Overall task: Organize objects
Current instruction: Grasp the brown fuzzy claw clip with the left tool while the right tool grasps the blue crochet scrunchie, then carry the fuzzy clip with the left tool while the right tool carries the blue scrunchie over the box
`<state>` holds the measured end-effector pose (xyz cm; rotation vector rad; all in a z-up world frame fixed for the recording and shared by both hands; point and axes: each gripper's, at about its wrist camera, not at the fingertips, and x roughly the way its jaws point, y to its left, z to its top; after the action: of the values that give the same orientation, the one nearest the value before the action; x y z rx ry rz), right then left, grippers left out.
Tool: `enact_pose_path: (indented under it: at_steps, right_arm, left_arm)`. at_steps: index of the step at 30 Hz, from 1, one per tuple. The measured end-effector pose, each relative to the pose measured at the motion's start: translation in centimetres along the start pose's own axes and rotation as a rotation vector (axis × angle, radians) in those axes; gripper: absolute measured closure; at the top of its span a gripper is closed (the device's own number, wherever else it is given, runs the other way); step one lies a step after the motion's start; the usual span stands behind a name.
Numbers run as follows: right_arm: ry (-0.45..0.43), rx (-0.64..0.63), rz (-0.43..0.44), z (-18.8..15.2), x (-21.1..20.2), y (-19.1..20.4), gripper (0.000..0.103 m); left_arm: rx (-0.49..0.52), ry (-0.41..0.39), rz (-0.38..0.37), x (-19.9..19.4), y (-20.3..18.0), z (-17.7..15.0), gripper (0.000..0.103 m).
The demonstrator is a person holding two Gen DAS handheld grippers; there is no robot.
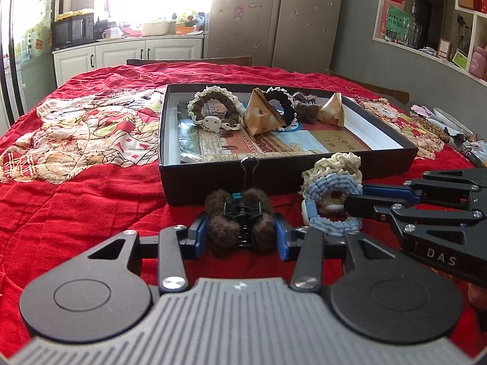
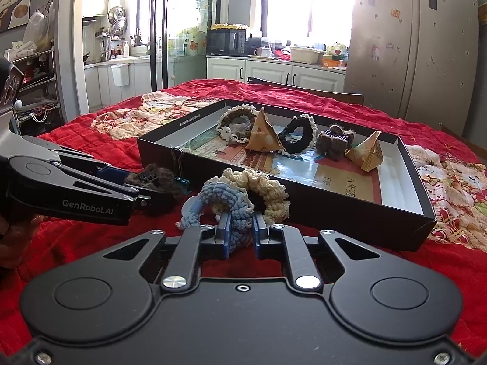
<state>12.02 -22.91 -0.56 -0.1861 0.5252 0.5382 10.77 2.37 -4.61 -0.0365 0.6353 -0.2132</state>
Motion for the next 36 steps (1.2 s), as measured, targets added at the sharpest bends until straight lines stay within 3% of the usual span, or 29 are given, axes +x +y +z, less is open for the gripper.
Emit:
enact_pose_path:
  at_steps: [36]
  right_arm:
    - [-0.118, 0.014, 0.062, 1.0, -4.8, -0.5, 0.092]
  left_arm:
    - [0.055, -0.045, -0.049, -3.3, -1.5, 1.3, 0.057]
